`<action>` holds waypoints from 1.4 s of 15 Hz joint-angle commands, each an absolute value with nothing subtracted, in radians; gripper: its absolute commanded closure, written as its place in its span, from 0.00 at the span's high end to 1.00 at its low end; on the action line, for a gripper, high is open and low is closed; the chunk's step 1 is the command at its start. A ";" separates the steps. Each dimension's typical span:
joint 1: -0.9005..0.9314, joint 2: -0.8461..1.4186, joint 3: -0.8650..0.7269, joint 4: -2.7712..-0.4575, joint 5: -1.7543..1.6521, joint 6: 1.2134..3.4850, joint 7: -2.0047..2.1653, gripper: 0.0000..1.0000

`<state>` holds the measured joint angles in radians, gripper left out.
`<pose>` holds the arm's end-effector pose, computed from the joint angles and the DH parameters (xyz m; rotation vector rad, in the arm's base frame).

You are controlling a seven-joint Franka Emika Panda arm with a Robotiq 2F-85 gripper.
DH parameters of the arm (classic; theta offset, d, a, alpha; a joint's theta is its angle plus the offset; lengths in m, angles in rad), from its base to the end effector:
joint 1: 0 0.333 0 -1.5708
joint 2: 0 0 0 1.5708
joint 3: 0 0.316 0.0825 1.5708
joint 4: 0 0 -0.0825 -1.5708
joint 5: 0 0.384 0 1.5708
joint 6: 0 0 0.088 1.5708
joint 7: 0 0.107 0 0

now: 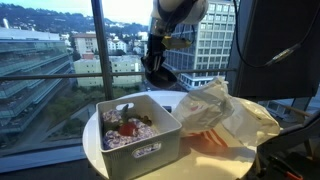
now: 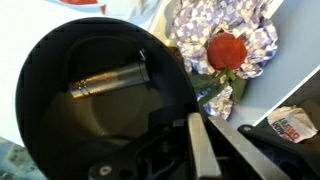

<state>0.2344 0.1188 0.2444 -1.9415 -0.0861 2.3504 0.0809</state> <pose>0.5454 0.2767 0.4540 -2.9918 -0.6745 -0.4542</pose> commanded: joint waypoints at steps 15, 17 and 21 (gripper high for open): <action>0.272 0.324 0.339 -1.946 0.099 2.412 -0.214 0.01; 0.273 0.328 0.341 -1.944 0.097 2.404 -0.215 0.31; 0.280 0.322 0.333 -1.936 0.070 2.369 -0.206 0.60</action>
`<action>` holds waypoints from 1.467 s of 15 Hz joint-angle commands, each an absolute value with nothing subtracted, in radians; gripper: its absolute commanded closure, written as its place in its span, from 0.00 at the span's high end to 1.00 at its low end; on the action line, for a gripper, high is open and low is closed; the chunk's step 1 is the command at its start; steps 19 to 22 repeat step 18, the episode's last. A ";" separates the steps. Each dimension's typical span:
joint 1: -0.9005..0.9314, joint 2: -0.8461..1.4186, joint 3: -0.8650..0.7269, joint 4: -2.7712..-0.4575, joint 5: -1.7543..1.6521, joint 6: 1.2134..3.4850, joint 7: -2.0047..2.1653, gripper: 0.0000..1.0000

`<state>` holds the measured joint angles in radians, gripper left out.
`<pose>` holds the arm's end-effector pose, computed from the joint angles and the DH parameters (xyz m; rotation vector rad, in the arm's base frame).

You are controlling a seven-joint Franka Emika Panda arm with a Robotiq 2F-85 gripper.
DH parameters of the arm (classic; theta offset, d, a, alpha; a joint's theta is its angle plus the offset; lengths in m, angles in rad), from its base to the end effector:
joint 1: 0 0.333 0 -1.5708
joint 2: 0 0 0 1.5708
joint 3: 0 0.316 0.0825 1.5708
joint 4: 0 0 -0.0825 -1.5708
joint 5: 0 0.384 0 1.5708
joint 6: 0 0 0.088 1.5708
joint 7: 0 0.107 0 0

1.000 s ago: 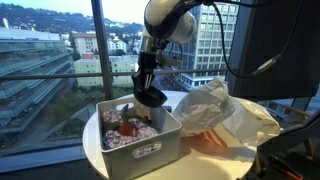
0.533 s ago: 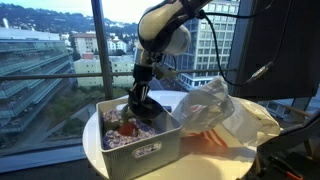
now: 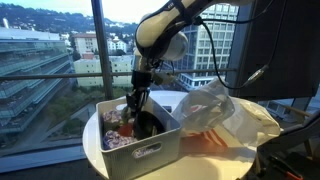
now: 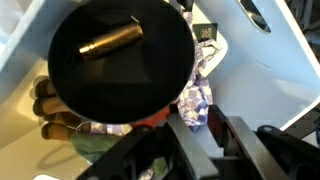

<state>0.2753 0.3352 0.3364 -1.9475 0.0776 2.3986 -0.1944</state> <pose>0.5186 0.3514 0.3308 -2.7577 -1.0501 -0.1407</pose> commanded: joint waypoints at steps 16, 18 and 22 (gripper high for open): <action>0.271 0.231 0.266 -1.850 0.000 2.021 -0.157 1.00; 0.273 0.230 0.262 -1.855 -0.008 2.026 -0.150 1.00; 0.273 0.230 0.262 -1.855 -0.008 2.026 -0.150 1.00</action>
